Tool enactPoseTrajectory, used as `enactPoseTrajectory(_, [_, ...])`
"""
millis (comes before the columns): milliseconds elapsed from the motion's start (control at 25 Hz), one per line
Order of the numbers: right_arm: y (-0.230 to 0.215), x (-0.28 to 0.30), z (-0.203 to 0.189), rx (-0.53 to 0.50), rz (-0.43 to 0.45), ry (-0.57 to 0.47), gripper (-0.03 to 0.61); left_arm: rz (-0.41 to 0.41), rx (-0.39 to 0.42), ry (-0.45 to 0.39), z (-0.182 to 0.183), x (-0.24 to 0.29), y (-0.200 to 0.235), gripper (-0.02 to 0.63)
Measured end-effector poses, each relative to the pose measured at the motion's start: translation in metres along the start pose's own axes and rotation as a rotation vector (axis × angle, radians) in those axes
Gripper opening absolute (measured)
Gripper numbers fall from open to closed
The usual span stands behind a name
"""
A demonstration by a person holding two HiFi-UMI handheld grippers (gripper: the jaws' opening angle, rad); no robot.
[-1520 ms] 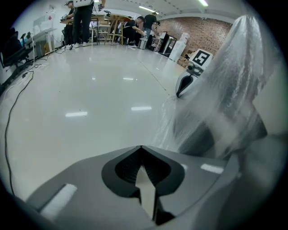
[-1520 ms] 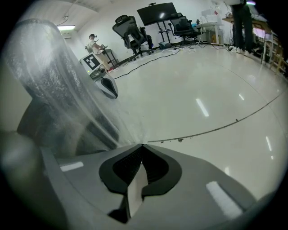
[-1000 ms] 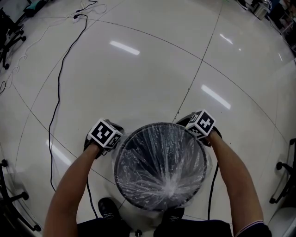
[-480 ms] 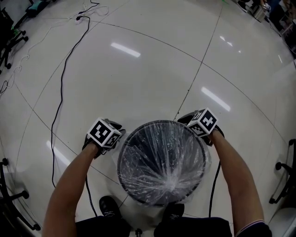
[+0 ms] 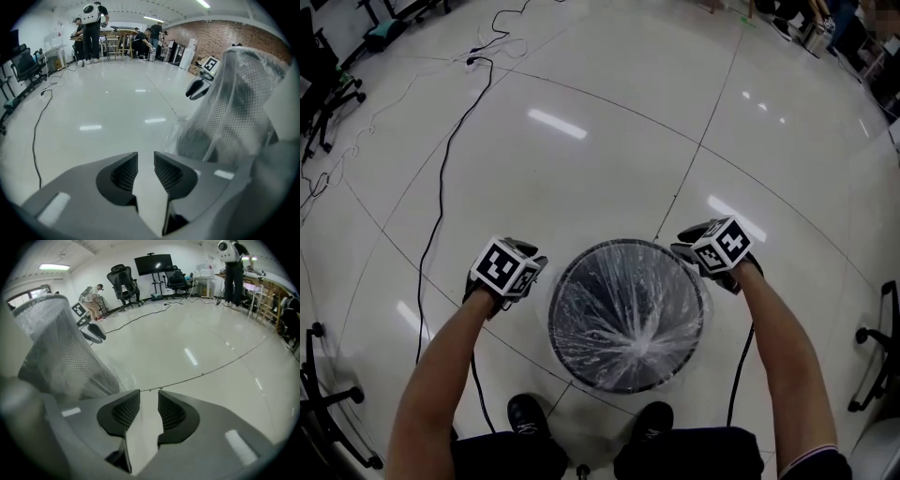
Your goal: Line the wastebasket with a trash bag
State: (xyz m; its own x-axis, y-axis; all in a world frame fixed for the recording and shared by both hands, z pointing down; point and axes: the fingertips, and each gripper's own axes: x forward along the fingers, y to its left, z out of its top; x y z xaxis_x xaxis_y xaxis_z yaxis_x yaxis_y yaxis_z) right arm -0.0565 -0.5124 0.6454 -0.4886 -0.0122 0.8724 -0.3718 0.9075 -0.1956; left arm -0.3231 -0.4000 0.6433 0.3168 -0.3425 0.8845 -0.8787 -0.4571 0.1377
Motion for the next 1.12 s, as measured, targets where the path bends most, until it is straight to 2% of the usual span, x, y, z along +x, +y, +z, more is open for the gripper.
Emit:
enactPoseTrajectory(80, [-0.014, -0.017, 0.001, 0.021, -0.083, -0.014, 0.114, 0.035, -0.001, -0.018, 0.005, -0.012, 0.005, 0.106])
enactPoseTrajectory(200, [-0.030, -0.046, 0.007, 0.058, -0.185, -0.067, 0.021, 0.075, 0.009, -0.050, 0.016, -0.029, 0.007, 0.086])
enactPoseTrajectory(240, [-0.030, -0.056, 0.012, 0.072, -0.193, -0.091, 0.002, 0.083, 0.016, -0.061, 0.020, -0.036, 0.006, 0.011])
enactPoseTrajectory(400, [-0.014, -0.092, 0.037, 0.057, -0.177, -0.145, 0.002, 0.097, 0.043, -0.107, 0.042, -0.066, -0.004, 0.012])
enactPoseTrajectory(720, [0.067, -0.148, 0.086, -0.074, -0.121, -0.204, 0.002, 0.143, 0.097, -0.197, 0.075, -0.138, -0.043, 0.011])
enactPoseTrajectory(920, [0.138, -0.168, 0.100, -0.154, -0.042, -0.205, 0.002, 0.136, 0.116, -0.237, 0.077, -0.169, -0.079, 0.012])
enactPoseTrajectory(1120, [0.199, -0.179, 0.103, -0.207, 0.000, -0.196, 0.002, 0.127, 0.135, -0.260, 0.068, -0.194, -0.109, 0.012])
